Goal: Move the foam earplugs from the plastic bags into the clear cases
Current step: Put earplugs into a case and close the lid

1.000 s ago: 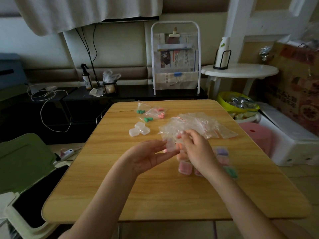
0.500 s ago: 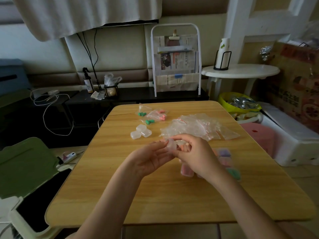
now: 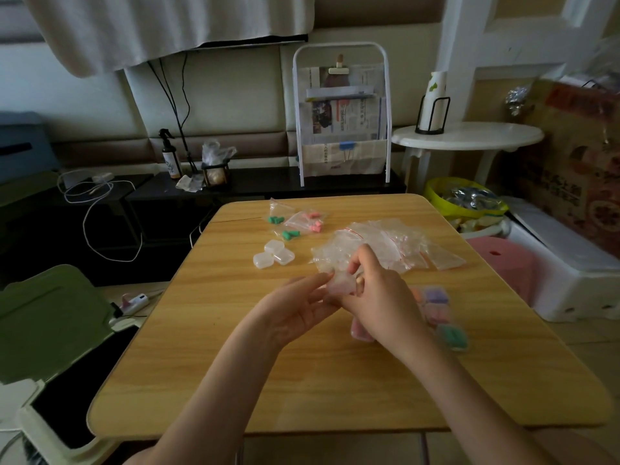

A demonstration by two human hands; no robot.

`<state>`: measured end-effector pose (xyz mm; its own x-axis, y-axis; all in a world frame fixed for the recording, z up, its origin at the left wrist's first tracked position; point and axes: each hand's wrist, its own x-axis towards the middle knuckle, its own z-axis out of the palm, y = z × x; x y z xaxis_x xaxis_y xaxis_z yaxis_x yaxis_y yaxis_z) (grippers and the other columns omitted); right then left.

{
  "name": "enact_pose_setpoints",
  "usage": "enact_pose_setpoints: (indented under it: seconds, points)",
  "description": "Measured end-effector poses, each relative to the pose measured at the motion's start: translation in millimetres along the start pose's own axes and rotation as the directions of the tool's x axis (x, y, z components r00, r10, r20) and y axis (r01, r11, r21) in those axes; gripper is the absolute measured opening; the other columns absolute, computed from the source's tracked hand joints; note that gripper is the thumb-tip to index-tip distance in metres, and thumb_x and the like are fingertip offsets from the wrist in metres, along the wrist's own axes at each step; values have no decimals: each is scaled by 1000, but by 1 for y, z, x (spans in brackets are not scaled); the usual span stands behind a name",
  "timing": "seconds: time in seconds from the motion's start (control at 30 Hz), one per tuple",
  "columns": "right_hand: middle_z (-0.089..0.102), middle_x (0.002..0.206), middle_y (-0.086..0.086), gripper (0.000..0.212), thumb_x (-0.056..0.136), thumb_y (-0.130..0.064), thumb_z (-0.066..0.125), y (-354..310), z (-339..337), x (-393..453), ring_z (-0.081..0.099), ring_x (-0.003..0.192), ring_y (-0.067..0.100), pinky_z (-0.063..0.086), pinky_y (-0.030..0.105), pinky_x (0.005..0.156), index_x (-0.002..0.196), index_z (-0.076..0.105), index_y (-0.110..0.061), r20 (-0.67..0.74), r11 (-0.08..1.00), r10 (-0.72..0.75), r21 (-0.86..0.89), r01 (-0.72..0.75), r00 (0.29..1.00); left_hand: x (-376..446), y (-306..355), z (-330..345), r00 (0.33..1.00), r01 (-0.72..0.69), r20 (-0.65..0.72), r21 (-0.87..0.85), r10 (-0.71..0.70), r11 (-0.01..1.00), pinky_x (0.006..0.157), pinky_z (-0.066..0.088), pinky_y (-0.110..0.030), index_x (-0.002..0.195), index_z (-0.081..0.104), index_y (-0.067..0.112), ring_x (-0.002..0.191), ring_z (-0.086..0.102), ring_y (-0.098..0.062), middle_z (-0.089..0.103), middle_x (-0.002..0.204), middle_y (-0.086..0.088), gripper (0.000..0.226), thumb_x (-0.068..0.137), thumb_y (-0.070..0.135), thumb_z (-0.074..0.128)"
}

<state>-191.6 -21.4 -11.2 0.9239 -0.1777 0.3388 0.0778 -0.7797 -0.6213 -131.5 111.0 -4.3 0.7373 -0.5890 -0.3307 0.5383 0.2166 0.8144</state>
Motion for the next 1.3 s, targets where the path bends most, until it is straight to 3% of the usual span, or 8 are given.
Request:
enact_pose_setpoints:
  seconds: [0.1,0.23,0.47,0.67,0.87,1.0,1.13,1.3]
  points:
    - [56,54,-7,35,87,-45,64,-1,-3,-2,58,42,6,45,16,39,96,35,-26,-56,995,-25,-99,19,998,-3,-2,2,998,-17,68,38,14,999,73,59,-28,100,63,-3,79,69,-20,70,89,-17,28,82,18,63]
    - [54,54,-9,38,87,-48,61,-1,-1,-3,56,41,2,41,13,38,95,30,-28,-64,989,-36,-148,26,997,-4,-3,1,993,-65,98,28,61,998,74,59,-28,99,64,-4,80,70,-19,70,89,-16,32,77,19,64]
    - [53,55,-10,30,91,-44,58,2,1,0,56,41,1,39,14,38,104,38,-24,-5,992,-82,-97,82,997,3,-7,0,998,-56,-12,-134,55,989,69,58,-25,101,63,-8,69,70,-18,69,88,-19,31,75,8,67]
    - [59,58,-3,12,99,-33,45,4,2,0,58,46,7,52,37,49,109,41,-27,-21,985,-174,-25,173,985,2,-5,-1,998,-42,-62,-232,28,972,75,56,-28,101,59,3,74,67,-22,69,83,-15,29,76,14,69]
    - [59,65,-11,27,101,-35,41,7,0,2,56,57,5,47,27,50,128,45,-30,-60,961,-209,-195,194,976,0,-4,3,999,-32,25,-203,38,979,65,59,-25,95,61,0,73,70,-21,70,85,-17,29,73,17,68]
    - [42,59,-19,23,98,-25,49,5,-1,2,42,51,5,29,17,43,119,58,-23,-154,946,-249,-252,206,956,3,-6,3,998,-28,47,-241,41,970,69,60,-28,104,59,-5,76,71,-23,70,88,-20,37,73,13,66]
    - [39,55,-19,20,94,-18,50,7,1,6,35,42,-1,24,14,41,107,65,-17,-284,958,-233,-230,170,930,3,-12,6,994,3,103,-274,26,962,82,56,-33,112,58,-6,83,70,-25,68,97,-22,39,76,10,64]
    - [43,40,-11,22,99,-22,49,21,-4,19,44,39,6,26,16,38,84,64,-21,-353,994,-29,88,64,935,1,-17,10,992,8,126,-56,-1,998,76,56,-28,102,66,3,80,67,-22,68,89,-15,20,89,11,53]
